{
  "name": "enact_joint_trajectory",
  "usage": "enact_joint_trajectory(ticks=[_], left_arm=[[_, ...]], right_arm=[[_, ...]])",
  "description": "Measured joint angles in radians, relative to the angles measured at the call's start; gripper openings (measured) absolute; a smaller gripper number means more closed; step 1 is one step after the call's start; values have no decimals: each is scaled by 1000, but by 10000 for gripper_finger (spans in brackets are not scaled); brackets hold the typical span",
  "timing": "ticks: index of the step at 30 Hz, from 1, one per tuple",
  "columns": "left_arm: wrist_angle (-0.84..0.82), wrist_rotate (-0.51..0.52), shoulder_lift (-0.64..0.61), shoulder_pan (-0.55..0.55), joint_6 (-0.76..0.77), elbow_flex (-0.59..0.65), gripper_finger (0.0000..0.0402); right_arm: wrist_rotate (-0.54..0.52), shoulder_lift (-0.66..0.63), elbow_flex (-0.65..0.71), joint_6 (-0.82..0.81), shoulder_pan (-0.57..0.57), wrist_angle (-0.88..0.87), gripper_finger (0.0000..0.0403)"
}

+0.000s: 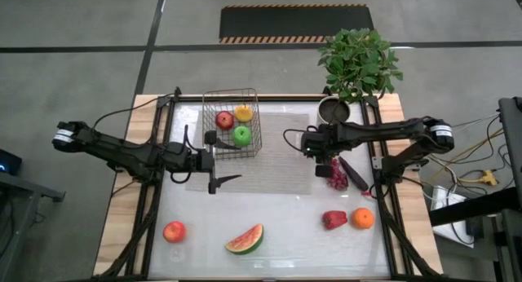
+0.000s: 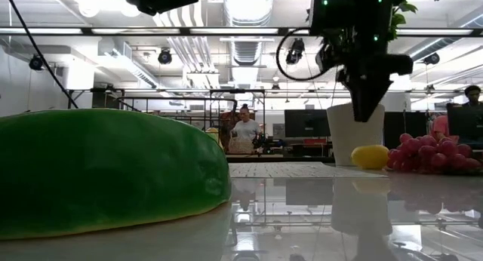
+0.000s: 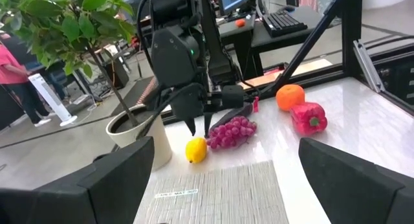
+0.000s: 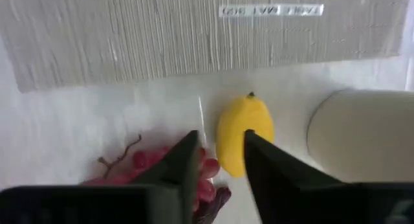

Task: Build produce basket
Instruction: Put the yellow lemon into the brown wire basket

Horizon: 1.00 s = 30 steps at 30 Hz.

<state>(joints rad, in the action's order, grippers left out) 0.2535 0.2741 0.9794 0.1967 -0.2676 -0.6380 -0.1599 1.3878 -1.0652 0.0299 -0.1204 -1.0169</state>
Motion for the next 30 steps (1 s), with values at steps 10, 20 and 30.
enact_joint_trajectory(ticks=[10, 20, 30], left_arm=[[0, 0, 0, 0, 0, 4, 365], [0, 0, 0, 0, -2, 4, 365], [1, 0, 0, 1, -11, 3, 365]], right_arm=[[-147, 29, 77, 12, 5, 15, 288], [-209, 29, 191, -36, 4, 172, 294], [-202, 29, 268, -49, 0, 250, 239]])
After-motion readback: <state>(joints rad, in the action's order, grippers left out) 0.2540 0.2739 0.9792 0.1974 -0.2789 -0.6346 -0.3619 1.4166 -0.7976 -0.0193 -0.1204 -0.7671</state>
